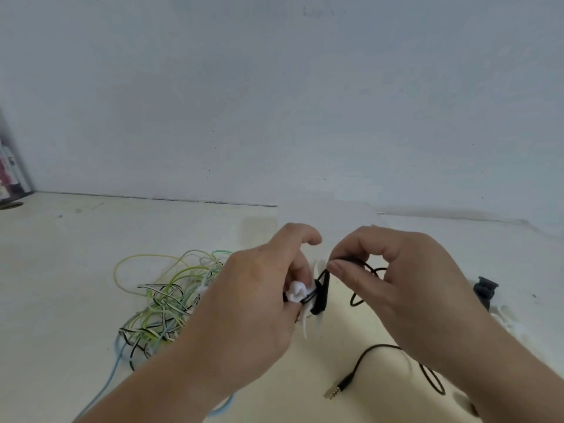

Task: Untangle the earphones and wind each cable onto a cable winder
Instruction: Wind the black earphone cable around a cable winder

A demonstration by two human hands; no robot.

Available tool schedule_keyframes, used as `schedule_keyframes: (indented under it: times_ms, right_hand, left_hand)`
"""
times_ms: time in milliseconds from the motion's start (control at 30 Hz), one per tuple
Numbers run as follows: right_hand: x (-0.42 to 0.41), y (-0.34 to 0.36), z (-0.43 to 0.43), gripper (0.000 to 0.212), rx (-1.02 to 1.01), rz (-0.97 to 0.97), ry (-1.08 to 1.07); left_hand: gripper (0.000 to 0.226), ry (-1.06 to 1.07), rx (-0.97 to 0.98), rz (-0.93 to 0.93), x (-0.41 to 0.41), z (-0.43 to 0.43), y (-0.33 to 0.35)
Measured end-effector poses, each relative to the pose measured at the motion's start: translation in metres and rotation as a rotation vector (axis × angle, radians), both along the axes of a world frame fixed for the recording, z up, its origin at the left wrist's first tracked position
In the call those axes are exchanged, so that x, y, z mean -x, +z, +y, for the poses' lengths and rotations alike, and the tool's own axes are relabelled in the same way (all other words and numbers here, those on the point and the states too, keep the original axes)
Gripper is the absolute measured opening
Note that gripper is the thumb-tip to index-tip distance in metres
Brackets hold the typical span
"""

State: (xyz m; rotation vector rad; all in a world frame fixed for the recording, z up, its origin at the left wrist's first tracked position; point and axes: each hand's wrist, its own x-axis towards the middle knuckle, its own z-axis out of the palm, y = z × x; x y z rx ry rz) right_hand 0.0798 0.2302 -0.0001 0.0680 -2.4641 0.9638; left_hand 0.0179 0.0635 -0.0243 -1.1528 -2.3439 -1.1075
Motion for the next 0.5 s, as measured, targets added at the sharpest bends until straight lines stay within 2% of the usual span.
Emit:
schedule_keyframes:
  times_ms: [233,500]
  right_hand:
    - [0.01,-0.005,0.012,0.019,0.146,-0.012,-0.058]
    - [0.012,-0.01,0.013,0.031,0.212,-0.367,0.163]
  left_hand:
    - [0.061,-0.104,-0.064,-0.069,-0.003,-0.002,0.001]
    - [0.052,-0.154,-0.311,-0.179,0.002,-0.002,-0.002]
